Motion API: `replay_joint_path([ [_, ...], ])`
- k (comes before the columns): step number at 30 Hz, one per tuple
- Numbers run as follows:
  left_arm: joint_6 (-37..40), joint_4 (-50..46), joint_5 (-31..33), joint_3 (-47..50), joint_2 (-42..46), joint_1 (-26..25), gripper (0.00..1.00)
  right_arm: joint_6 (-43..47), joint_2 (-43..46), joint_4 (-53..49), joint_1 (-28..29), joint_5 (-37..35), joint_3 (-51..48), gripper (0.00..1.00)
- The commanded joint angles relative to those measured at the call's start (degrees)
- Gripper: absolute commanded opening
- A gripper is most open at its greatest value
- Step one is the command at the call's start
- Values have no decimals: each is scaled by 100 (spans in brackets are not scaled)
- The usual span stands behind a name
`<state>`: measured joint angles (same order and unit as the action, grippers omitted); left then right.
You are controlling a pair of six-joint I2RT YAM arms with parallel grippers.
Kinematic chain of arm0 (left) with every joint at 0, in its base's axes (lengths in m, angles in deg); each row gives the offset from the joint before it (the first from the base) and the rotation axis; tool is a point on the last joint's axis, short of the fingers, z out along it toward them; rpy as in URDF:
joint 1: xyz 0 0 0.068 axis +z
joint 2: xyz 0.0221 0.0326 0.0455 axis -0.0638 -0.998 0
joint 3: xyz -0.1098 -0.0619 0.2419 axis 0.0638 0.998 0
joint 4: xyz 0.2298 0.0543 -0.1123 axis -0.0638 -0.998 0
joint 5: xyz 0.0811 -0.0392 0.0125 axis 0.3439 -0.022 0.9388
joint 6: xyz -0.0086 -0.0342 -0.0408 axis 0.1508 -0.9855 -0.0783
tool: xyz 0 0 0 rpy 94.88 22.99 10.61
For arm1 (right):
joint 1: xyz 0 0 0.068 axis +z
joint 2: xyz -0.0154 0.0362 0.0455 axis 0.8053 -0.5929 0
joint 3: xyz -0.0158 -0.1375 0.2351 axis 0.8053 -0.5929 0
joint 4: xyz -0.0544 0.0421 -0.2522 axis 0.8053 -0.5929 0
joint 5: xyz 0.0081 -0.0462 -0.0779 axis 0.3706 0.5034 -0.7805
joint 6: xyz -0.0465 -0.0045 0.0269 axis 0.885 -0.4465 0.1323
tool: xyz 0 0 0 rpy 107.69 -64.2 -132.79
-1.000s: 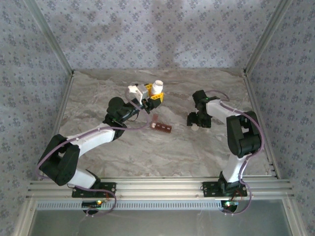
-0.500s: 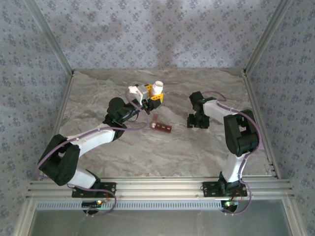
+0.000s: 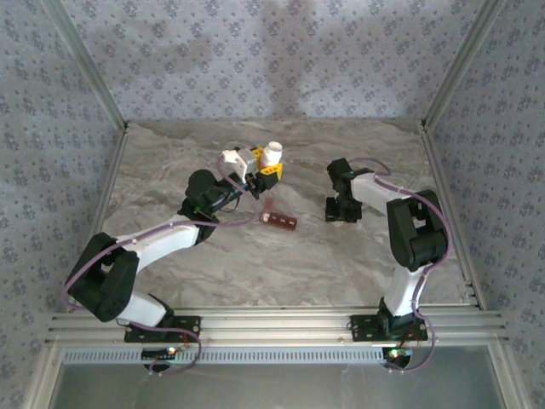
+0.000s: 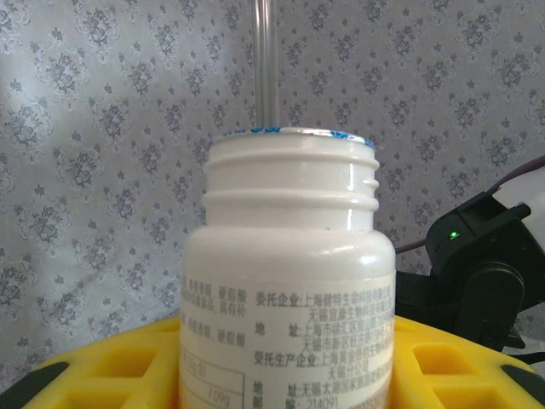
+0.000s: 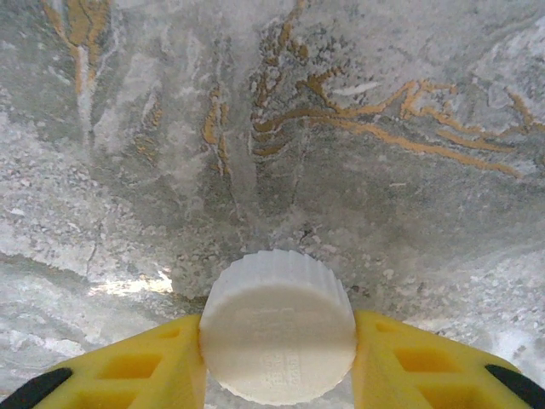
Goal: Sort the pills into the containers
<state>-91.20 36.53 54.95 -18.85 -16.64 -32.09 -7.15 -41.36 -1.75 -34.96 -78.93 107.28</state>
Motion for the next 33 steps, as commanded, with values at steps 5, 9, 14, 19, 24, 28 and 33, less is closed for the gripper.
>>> replay_joint_path([
  [5,5,150,-127,41,100,-9,0,39,75,-153,52,-61,96,38],
  [9,31,134,-125,59,109,-2,0,44,128,-148,74,-49,99,36],
  [14,102,104,-139,59,71,45,0,43,210,-209,102,-32,334,33],
  [19,108,116,-240,-9,-77,162,0,34,331,-347,106,24,516,32],
  [24,69,182,-374,-84,-285,235,0,43,460,-538,118,64,801,31],
  [28,30,270,-418,-117,-435,287,0,54,530,-696,119,92,1032,31],
  [33,-11,443,-446,-99,-610,340,0,79,530,-893,116,115,1373,31],
])
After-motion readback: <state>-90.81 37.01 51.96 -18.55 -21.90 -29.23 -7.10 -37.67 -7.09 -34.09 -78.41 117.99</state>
